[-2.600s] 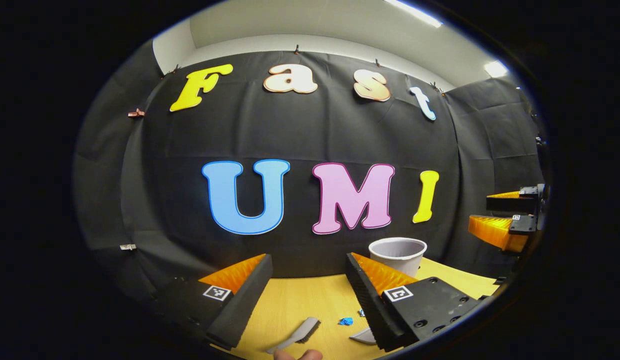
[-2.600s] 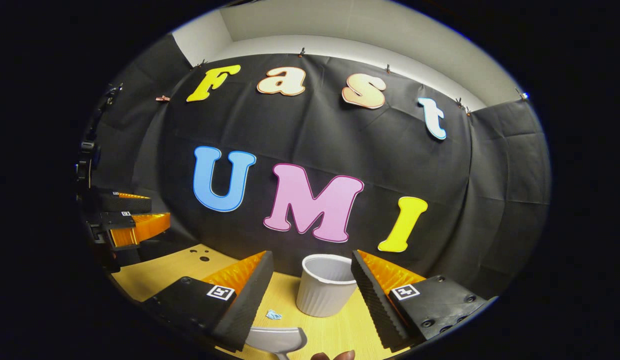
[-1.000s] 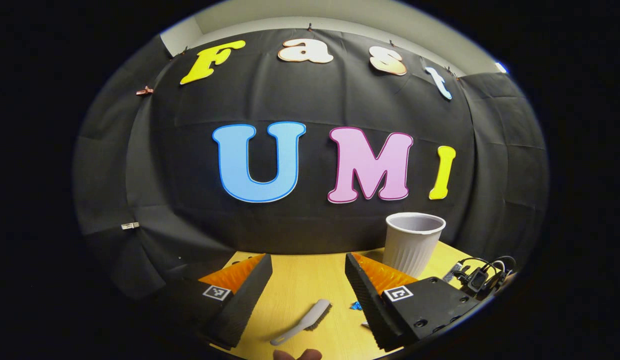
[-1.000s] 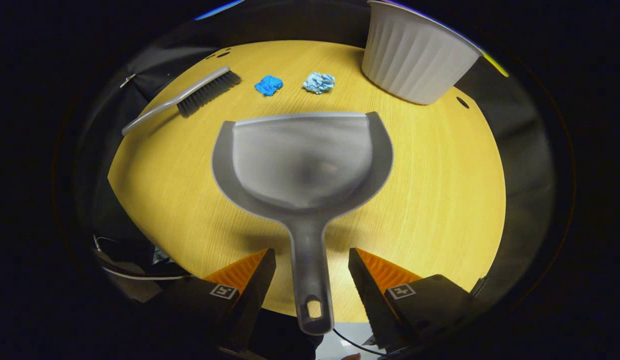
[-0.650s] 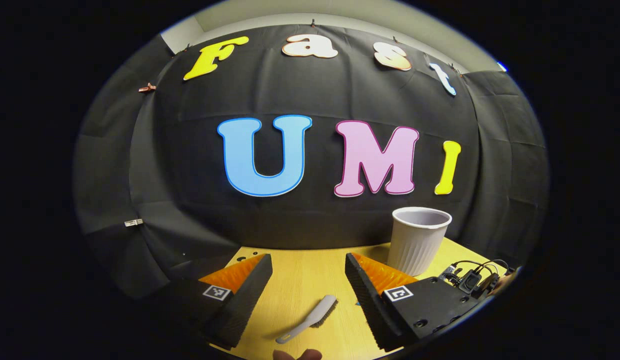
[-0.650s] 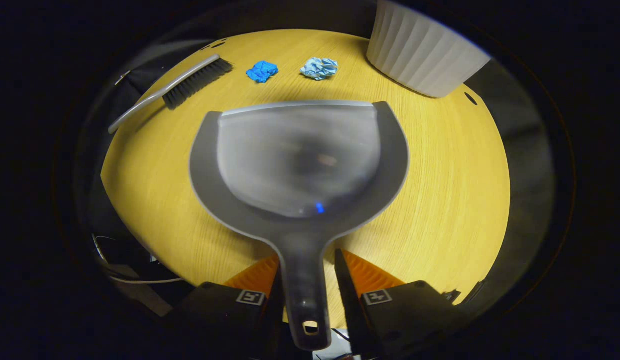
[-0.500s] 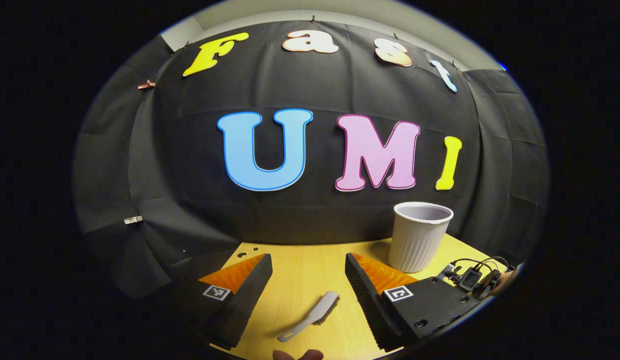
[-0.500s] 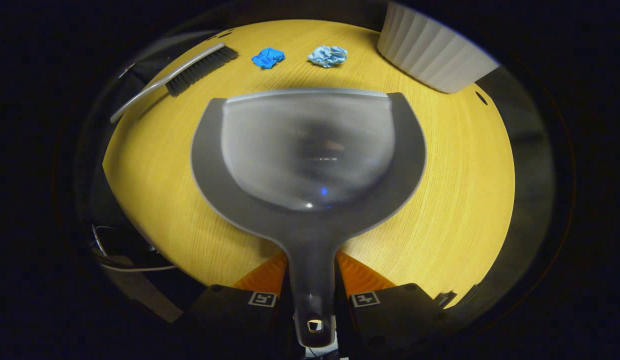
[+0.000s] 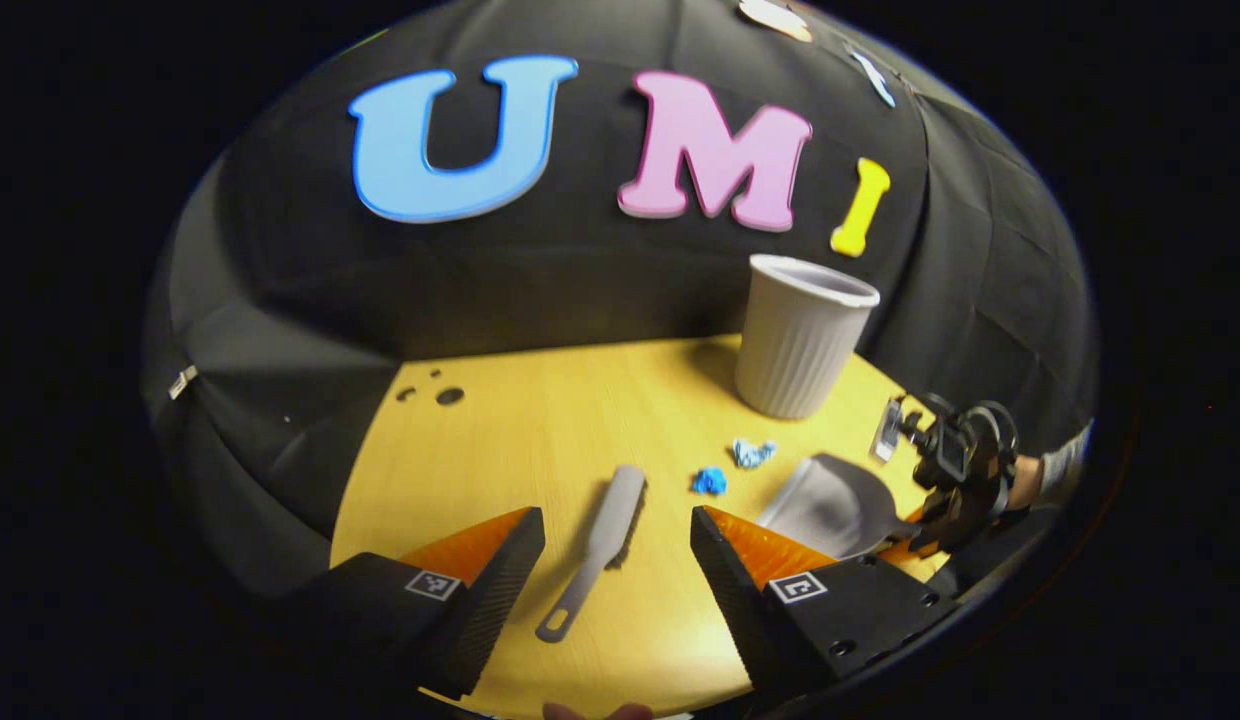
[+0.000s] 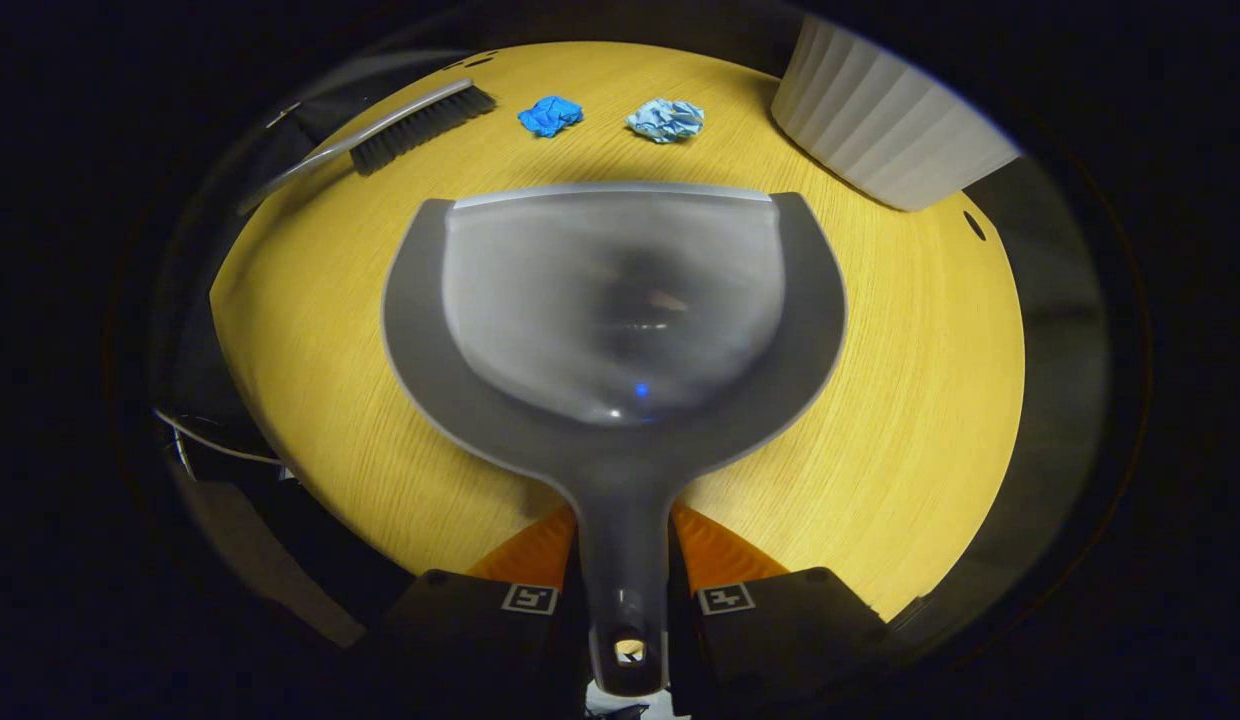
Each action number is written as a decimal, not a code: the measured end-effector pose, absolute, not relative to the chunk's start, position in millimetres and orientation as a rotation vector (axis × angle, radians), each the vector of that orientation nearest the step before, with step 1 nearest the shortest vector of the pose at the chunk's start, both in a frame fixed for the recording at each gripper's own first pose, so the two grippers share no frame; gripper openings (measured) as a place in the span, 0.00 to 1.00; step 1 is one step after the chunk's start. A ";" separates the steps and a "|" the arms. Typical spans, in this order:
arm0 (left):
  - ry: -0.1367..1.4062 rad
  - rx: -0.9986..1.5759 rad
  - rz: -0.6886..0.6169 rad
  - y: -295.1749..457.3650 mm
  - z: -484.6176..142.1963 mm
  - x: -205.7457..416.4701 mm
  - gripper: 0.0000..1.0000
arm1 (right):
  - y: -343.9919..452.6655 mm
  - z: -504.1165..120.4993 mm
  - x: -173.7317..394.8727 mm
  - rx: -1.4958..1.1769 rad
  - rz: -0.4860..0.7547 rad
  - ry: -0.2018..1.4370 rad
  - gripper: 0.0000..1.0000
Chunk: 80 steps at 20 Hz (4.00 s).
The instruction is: Pick up the small broom and dustpan from the desktop, sweep the trash into the dustpan with the broom, and then empty the trash into the garbage bin.
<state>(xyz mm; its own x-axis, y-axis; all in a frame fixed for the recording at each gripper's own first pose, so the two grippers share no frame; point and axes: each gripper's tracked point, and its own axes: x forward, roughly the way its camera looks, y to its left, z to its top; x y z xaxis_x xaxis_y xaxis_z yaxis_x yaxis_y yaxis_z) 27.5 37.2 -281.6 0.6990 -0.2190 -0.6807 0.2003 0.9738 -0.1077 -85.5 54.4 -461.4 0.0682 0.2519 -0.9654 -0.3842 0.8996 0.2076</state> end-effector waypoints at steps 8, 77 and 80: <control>1.134 0.068 -0.301 43.2 -384.6 18.4 0.94 | 53.4 -461.3 -85.1 -0.105 0.509 1.414 0.35; 1.312 0.038 -0.604 -66.8 -409.3 111.9 0.27 | 56.0 -442.2 -15.2 -0.053 0.511 1.162 0.34; 1.333 0.045 -0.542 -43.6 -425.3 108.1 0.28 | 61.5 -434.5 0.1 -0.026 0.485 1.057 0.34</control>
<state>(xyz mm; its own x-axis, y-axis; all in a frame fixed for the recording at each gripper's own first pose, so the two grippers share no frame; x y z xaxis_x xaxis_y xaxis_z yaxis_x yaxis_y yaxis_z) 108.1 -43.6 -425.3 0.1318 -0.3483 -0.9281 0.3986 0.8758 -0.2721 0.1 61.5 -434.5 0.3969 0.3703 -0.8398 -0.3952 0.8948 0.2078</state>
